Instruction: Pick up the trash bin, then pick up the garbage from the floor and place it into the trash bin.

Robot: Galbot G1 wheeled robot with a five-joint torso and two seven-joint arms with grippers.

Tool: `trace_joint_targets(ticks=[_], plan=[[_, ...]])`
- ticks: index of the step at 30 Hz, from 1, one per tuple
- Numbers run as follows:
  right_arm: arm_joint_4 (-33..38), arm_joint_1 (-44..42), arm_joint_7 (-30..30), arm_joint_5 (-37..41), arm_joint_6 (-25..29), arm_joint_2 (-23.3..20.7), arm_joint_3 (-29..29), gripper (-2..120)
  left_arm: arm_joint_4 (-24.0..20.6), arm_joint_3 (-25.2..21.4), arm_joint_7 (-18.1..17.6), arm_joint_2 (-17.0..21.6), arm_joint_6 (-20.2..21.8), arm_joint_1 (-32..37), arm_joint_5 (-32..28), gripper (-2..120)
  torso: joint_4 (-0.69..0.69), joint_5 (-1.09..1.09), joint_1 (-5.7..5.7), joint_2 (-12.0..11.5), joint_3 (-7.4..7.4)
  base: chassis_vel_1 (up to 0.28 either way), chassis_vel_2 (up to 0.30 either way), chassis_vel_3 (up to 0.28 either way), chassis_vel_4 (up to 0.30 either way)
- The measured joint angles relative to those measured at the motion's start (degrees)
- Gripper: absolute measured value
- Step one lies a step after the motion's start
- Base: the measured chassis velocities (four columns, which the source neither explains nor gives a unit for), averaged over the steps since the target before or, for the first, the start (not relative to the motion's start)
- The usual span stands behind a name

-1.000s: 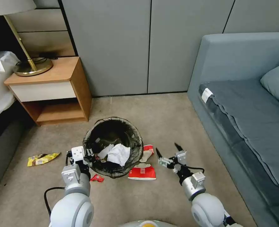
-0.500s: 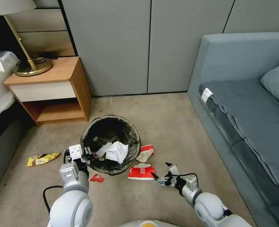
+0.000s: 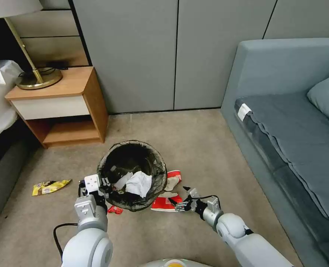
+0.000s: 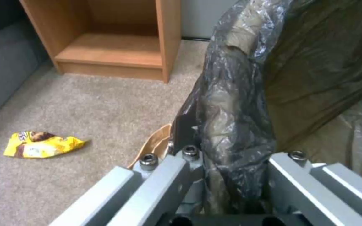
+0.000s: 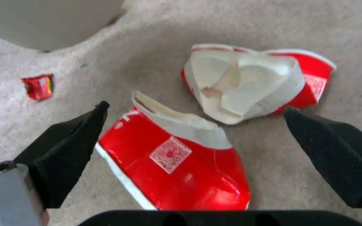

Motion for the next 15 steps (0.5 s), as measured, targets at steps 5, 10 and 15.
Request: trace_joint_targets(ticks=[5,10,15], plan=[[-4.56,0.98,-0.39,-1.12,0.36,2.12,0.58,100,0.09,0.25,0.03,-0.16,-0.03,0.20,0.33,0,0.00,0.00,0.00,0.00,0.00,0.000,0.000,0.000,0.000],[-7.26,0.84,-0.38,-3.49,1.89,3.33,0.96,100,0.10,0.05,0.04,0.00,-0.07,0.29,0.33,0,0.00,0.01,0.00,0.00,0.00,0.000,0.000,0.000,0.000],[-9.68,1.32,-0.45,-4.28,3.70,4.16,1.57,95,0.10,0.07,0.06,-0.03,-0.13,0.41,0.33,0,0.00,0.00,0.00,0.00,0.00,0.000,0.000,0.000,0.000]])
